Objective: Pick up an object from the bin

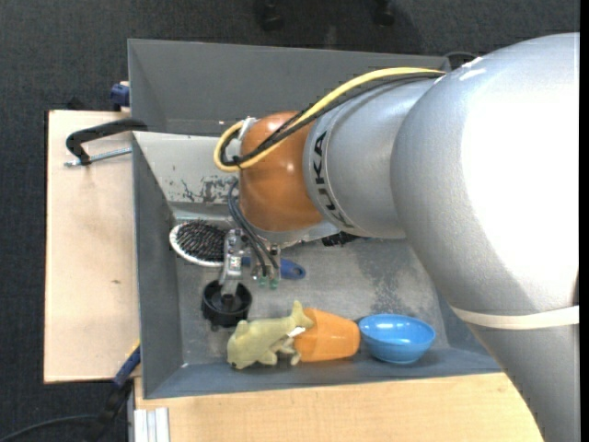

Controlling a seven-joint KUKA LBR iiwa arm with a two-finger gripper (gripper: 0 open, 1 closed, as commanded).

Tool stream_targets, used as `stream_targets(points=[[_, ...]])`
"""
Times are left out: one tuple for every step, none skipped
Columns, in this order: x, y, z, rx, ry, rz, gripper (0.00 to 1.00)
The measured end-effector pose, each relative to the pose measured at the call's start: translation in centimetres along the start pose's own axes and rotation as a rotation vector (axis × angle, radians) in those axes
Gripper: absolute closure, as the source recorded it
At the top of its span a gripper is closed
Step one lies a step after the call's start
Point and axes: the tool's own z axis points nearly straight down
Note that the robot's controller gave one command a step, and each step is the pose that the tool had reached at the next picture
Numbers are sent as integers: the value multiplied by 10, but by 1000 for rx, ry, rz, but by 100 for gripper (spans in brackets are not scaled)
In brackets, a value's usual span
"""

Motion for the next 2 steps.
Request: stream_targets(points=[[-9, 12, -161, 5, 15, -46, 100], [-27, 3, -16, 14, 32, 40, 100]])
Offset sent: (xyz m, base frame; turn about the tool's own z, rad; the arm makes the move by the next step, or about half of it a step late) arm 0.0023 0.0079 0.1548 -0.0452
